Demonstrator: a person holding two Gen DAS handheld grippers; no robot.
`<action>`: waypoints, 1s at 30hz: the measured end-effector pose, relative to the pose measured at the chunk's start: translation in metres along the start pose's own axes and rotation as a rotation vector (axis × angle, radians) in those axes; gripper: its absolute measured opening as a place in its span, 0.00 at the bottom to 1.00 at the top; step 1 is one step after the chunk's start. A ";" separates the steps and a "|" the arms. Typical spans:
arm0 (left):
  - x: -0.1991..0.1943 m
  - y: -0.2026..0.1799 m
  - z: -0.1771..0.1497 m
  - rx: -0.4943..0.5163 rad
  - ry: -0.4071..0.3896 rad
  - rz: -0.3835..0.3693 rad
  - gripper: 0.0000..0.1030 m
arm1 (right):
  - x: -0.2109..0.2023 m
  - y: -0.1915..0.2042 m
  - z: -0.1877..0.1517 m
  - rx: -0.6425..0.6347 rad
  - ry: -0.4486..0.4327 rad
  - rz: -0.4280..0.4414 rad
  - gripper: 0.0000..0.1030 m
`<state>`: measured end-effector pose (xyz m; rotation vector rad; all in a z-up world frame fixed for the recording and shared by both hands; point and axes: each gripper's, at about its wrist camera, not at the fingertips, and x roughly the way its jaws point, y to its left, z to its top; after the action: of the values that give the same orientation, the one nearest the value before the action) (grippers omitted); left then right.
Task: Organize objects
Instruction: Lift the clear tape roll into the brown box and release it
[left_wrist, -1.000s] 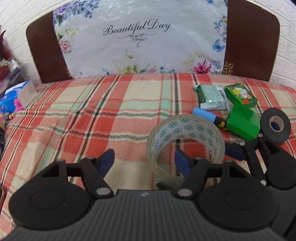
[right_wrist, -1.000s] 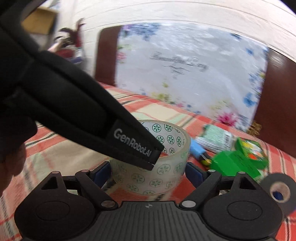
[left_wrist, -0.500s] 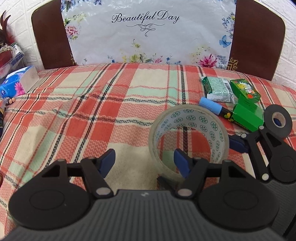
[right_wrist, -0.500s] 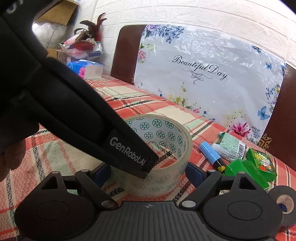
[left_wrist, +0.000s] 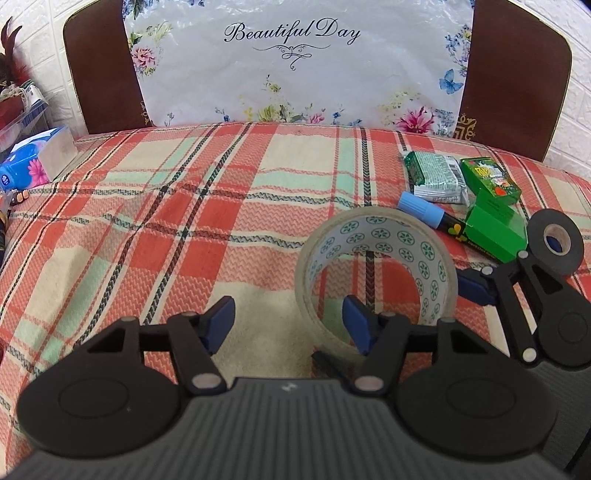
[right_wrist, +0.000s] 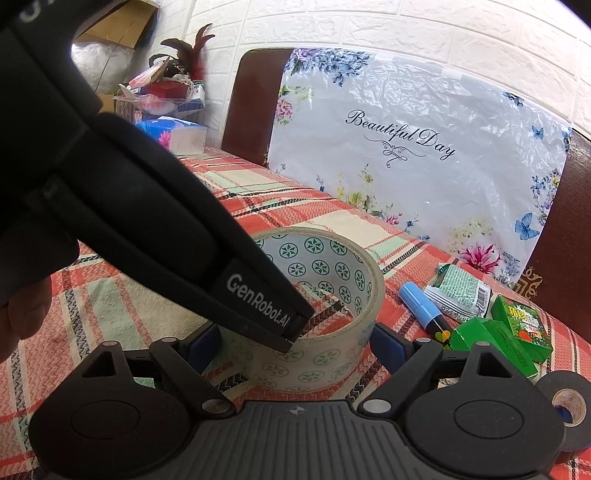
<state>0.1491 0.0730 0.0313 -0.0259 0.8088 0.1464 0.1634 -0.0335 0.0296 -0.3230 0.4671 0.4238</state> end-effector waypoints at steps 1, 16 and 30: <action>0.000 0.000 0.000 0.001 0.000 -0.001 0.64 | 0.000 -0.001 0.000 -0.001 0.000 0.000 0.83; 0.000 0.000 0.000 -0.001 0.001 -0.002 0.64 | -0.001 0.004 -0.004 -0.002 -0.001 0.000 0.83; -0.011 -0.013 -0.015 -0.001 0.084 -0.116 0.25 | -0.022 0.013 -0.009 0.005 0.038 0.027 0.82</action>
<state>0.1326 0.0580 0.0284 -0.0799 0.8888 0.0358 0.1364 -0.0325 0.0300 -0.3207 0.5101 0.4429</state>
